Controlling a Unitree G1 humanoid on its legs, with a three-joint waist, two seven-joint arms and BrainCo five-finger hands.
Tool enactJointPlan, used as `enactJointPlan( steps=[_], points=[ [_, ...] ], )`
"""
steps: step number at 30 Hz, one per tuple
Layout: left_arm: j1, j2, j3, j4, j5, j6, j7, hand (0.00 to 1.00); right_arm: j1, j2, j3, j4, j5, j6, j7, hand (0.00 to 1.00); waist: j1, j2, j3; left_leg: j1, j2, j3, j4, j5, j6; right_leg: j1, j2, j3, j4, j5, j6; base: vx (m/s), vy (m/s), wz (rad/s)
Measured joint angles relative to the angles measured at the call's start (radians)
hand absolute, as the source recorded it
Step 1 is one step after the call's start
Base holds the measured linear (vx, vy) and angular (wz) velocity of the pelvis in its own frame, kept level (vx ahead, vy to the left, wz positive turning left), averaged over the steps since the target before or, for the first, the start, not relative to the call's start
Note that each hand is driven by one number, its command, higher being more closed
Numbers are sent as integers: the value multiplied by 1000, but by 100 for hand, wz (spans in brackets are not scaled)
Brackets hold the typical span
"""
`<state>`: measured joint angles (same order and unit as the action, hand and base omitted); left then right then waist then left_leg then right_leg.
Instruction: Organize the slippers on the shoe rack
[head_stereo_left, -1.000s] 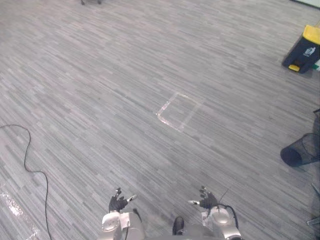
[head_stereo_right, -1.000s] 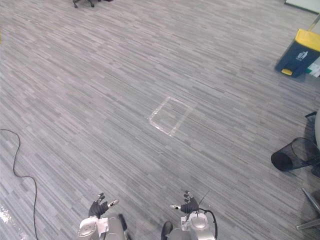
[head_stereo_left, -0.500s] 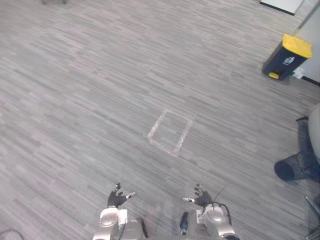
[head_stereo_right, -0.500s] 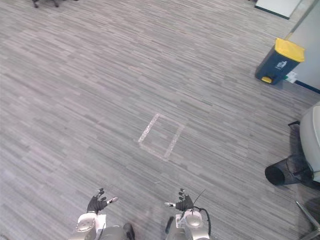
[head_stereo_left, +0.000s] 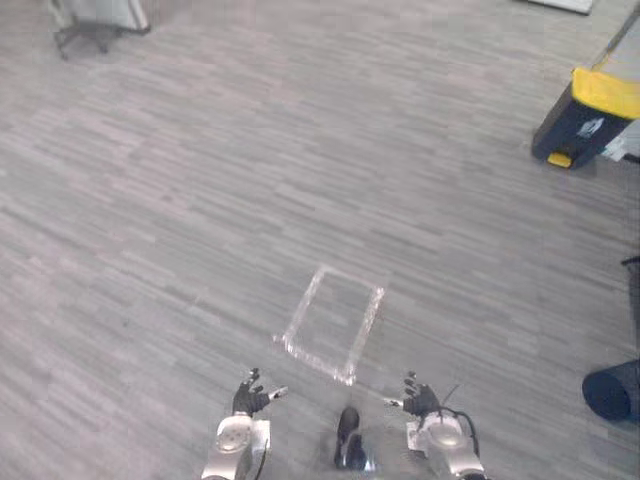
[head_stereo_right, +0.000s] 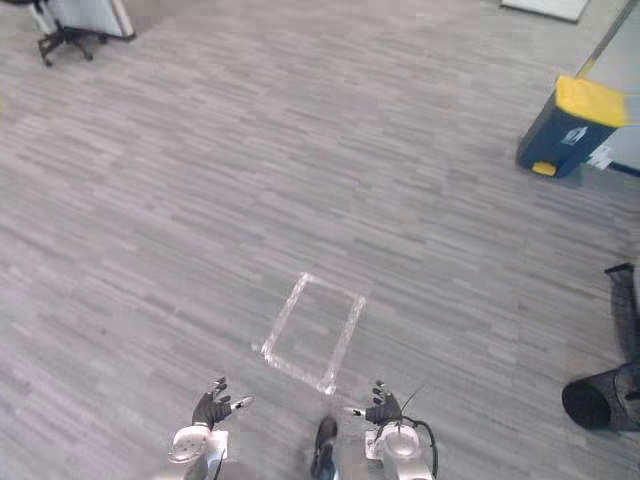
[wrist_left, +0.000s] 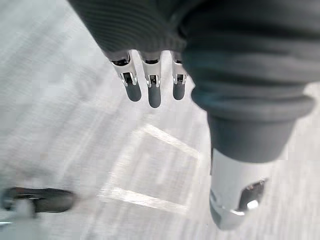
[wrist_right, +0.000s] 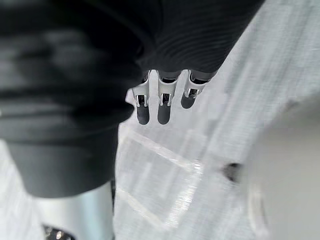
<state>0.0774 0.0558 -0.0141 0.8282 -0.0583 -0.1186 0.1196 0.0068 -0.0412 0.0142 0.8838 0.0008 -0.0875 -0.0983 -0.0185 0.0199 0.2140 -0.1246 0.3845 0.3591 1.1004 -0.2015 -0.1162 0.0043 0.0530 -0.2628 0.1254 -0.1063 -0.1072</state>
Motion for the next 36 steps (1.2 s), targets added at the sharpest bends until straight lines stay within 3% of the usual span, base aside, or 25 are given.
enactJointPlan(
  steps=[1,2,4,5,6,7,8,9,10,11,13,15,17,18,20,22,24,25,26,28,29,30,31,33,36],
  points=[
    [4,0,-1,-1,0,0,-1,0,0,1,0,0,0,0,0,0,4,-6,2,-41,-3,16,-54,-28,12,28,0,30,-19,2,9,482,81,-103],
    [11,0,7,-16,0,-1,-8,0,-7,2,-1,2,0,3,0,0,20,-4,5,-95,-32,-4,-259,-58,11,68,-3,80,-36,9,28,394,113,-100],
    [11,3,7,-22,0,-1,-8,0,-10,2,-2,3,0,4,0,0,24,-15,14,-116,-90,-69,-483,-54,7,93,-20,121,-48,1,42,371,200,-90],
    [11,3,6,-22,0,0,-8,0,-9,0,-11,3,-1,3,-2,0,24,-13,13,-112,-154,-166,-699,-13,-13,113,-39,149,-63,-10,67,339,274,-91],
    [13,0,5,-22,0,-1,-8,0,-6,-6,-13,3,-1,3,-6,0,23,-15,14,-110,-178,-236,-824,42,-19,123,-49,174,-70,-20,87,411,363,-99],
    [16,-1,5,-18,0,-1,-7,0,2,-9,-11,6,-2,4,-10,0,26,-5,9,-95,-192,-263,-838,123,-37,141,-55,203,-78,-34,111,287,269,-85],
    [18,-1,2,-14,-1,0,-8,0,9,-8,-11,7,-2,5,-13,0,28,-6,4,-84,-204,-263,-833,169,-10,149,-64,222,-76,-47,132,381,330,-70],
    [15,20,-3,-12,-1,1,-6,0,20,13,-7,6,-2,5,-17,0,19,-40,2,-82,-231,-241,-806,130,11,152,-100,218,-65,-62,156,368,299,-51],
    [9,30,-7,-11,-1,4,-7,0,28,24,-7,6,-2,5,-17,0,20,-53,0,-89,-238,-224,-761,84,20,136,-121,216,-30,-72,170,418,331,-50],
    [9,31,-6,-12,-1,6,-8,0,34,26,-8,5,-2,5,-17,0,25,-53,-1,-90,-238,-204,-727,46,29,121,-130,217,20,-80,182,386,302,-65],
    [15,30,-9,-10,-1,12,-8,0,32,24,-10,6,-2,6,-17,0,26,-51,-1,-40,-242,-141,-706,-20,54,18,-164,219,268,-105,206,311,260,-77],
    [27,50,-24,-7,-2,17,-8,0,16,39,-8,4,-2,6,-12,0,24,-70,-8,53,-271,-44,-735,-45,87,-137,-253,171,604,-79,177,320,287,-85],
    [33,53,-25,2,-2,18,-7,0,12,42,-5,5,-2,5,-6,0,19,-63,-6,137,-277,0,-762,-73,100,-191,-311,43,744,-97,146,332,211,-70],
    [32,54,-25,9,-2,18,-6,0,10,42,-2,6,-2,5,-4,0,19,-61,-5,171,-277,11,-786,-74,100,-211,-316,-11,768,-121,144,370,164,-52],
    [25,54,-35,9,-2,18,-6,0,-8,39,-1,5,-3,5,-2,0,4,-47,2,246,-264,37,-857,-72,97,-251,-300,-172,716,-173,122,419,111,-33],
    [18,52,-45,10,-1,18,-8,0,-14,39,-1,4,-3,5,-2,0,3,-44,5,289,-253,67,-889,-72,97,-287,-257,-273,551,-164,101,442,41,-36],
    [18,52,-45,10,-1,18,-10,0,-2,40,0,5,-3,5,-4,0,4,-69,-2,324,-283,76,-904,-77,88,-275,-221,-327,311,-18,54,439,-46,-33],
    [9,34,-44,33,13,20,-11,0,1,24,-2,3,-3,5,-4,0,10,-60,2,352,-287,68,-889,-106,41,-258,-203,-331,265,17,-66,494,-54,-47],
    [5,25,-50,32,21,19,-18,0,-12,-3,-4,3,-3,6,-9,0,7,-23,-2,324,-247,59,-810,-116,23,-249,-169,-326,247,-14,-49,387,-56,-45],
    [-8,14,-54,30,23,19,-18,0,-8,-9,-13,3,-2,7,-11,0,-2,-7,4,275,-206,45,-659,-115,22,-229,-144,-317,231,-30,-41,328,-87,-33],
    [-10,11,-50,30,24,19,-17,0,-8,-10,-12,0,-2,9,-13,0,5,9,10,214,-148,28,-471,-79,-16,-192,-105,-289,198,-35,-42,452,-95,-66],
    [-5,9,-52,30,24,19,-18,0,-8,-7,-8,1,-1,10,-18,0,11,16,12,171,-110,-1,-321,-55,-29,-150,-72,-257,163,-36,-43,446,-60,-103],
    [1,8,-55,30,26,19,-23,0,-8,-10,-10,1,-1,9,-21,0,17,16,12,145,-91,-14,-234,-72,-45,-117,-57,-226,142,-36,-44,365,35,-108],
    [-5,5,-55,28,27,17,-30,0,-5,-4,-14,1,0,8,-23,0,16,11,13,101,-85,-13,-215,-100,-22,-57,-45,-160,98,-32,-36,289,73,-100],
    [-6,3,-52,23,27,15,-31,0,-2,-7,-24,2,0,9,-26,0,20,8,15,49,-148,-121,-427,-134,-7,-12,-44,-33,66,-12,-5,229,197,-115]
  ],
)
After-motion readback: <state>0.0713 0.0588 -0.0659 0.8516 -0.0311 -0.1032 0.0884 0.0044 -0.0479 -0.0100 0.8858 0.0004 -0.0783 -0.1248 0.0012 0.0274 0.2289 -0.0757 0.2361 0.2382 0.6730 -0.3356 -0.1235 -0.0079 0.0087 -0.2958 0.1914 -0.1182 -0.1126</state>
